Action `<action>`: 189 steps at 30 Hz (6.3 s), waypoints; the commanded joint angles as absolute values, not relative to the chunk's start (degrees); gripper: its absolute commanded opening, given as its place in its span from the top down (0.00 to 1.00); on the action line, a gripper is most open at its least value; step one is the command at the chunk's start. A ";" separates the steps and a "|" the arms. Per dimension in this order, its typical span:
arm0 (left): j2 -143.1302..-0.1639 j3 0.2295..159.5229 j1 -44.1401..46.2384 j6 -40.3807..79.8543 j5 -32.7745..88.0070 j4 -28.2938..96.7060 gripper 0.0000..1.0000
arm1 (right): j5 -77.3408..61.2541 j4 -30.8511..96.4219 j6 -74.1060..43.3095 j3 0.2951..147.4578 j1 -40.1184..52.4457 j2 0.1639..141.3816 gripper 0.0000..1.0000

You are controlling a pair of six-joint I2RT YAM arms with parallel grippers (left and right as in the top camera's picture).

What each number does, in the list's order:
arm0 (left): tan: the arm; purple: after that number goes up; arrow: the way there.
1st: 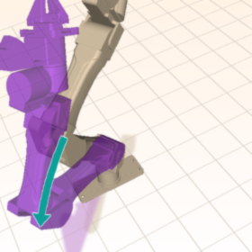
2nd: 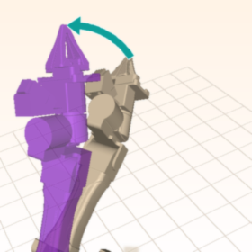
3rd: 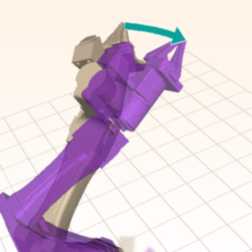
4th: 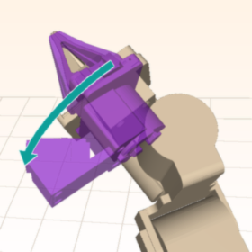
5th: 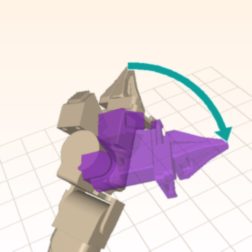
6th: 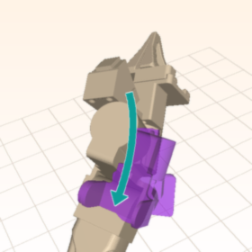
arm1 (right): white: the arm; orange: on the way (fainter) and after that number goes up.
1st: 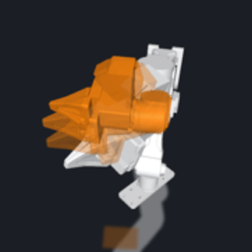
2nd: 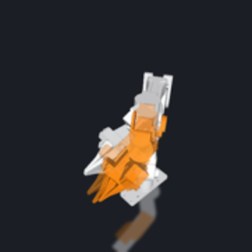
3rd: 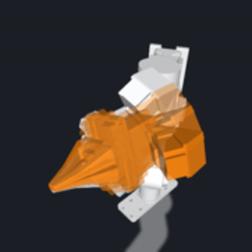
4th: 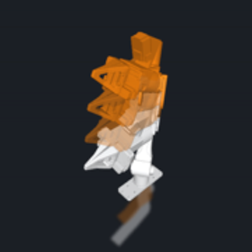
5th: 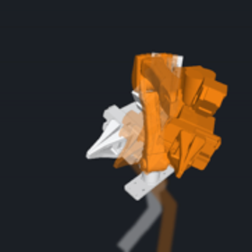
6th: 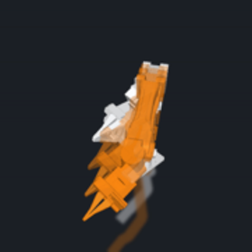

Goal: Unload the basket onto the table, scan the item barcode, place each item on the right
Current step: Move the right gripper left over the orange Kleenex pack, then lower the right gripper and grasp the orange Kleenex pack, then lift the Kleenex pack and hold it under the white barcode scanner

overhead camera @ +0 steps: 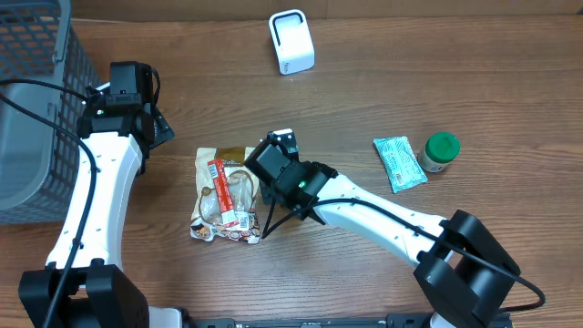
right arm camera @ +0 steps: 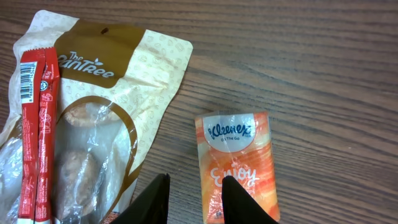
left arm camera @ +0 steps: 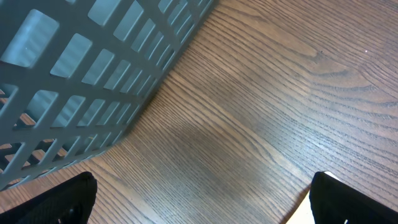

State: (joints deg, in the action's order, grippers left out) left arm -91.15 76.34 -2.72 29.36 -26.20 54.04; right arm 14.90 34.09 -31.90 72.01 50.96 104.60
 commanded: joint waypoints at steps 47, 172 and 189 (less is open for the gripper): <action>-91.39 77.28 -2.57 28.29 -26.96 53.91 0.00 | 28.51 37.04 -17.82 72.34 52.34 112.64 0.65; -91.39 77.28 -2.57 28.29 -26.96 53.91 0.00 | -29.69 31.05 -20.01 130.56 16.86 136.70 0.96; -91.39 77.28 -2.57 28.27 -26.96 53.91 0.01 | -36.07 8.01 -41.69 130.56 15.64 150.54 0.97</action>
State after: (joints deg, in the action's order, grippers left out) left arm -91.15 76.34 -2.72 29.36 -26.22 54.04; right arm -34.06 9.21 -37.87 130.10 16.51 149.27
